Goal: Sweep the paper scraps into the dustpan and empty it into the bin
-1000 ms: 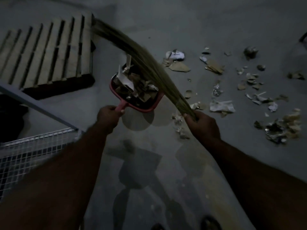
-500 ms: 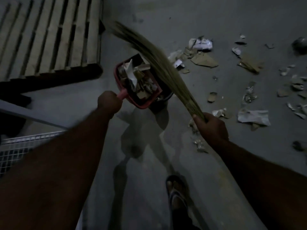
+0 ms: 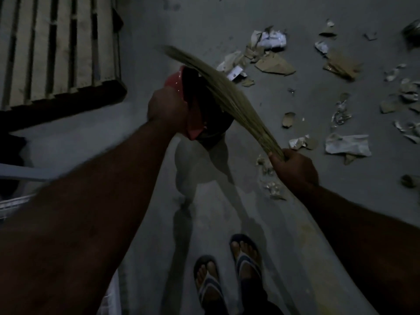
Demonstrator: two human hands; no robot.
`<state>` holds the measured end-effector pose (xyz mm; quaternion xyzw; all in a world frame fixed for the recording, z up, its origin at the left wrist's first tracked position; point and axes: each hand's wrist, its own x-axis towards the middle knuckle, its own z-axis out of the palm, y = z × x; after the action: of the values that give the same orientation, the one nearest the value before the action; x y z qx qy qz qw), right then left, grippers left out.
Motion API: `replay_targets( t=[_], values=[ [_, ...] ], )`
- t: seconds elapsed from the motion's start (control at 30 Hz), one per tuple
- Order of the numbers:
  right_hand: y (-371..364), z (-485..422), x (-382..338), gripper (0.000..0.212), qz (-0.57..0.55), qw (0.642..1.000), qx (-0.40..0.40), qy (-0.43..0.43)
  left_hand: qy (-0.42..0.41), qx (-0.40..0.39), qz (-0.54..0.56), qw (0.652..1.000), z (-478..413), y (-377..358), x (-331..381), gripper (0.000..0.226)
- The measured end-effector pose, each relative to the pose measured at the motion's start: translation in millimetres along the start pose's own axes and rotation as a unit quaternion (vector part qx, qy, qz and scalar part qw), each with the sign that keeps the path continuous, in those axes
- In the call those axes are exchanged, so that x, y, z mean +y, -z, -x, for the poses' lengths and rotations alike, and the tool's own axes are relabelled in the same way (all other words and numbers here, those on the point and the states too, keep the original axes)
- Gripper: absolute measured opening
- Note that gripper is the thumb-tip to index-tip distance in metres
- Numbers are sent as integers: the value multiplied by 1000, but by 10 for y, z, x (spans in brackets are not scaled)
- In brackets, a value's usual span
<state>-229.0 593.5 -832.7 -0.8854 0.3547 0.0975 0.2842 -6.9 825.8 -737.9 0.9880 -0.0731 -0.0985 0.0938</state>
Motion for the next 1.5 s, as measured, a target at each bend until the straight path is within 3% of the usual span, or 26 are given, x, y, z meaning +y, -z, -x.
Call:
replay_targets(
  t=[0.27,0.43,0.6,0.7,0.93,1.17,1.4,1.5],
  values=[
    [-107,70,-10,44,-16,999,36,-7,80,66,75,992,68,5,-18,37],
    [-277,77,32,50,17,999,-29,-25,66,30,61,996,159,-155,-219,42],
    [-366,159,70,49,2,999,-30,-39,80,43,94,991,181,-208,-385,33],
    [-352,179,81,49,-3,997,-58,-52,75,40,92,992,195,-201,-410,40],
    [-106,303,72,42,-85,995,16,-48,58,101,173,978,469,112,-156,25],
    [462,495,413,49,-140,982,53,-111,42,33,272,961,1195,173,179,37],
    [676,520,1334,59,-88,987,17,-132,130,-68,345,927,2098,-801,292,28],
    [624,425,1858,64,-70,988,-33,-131,165,-86,374,909,2499,-1239,383,18]
  ],
)
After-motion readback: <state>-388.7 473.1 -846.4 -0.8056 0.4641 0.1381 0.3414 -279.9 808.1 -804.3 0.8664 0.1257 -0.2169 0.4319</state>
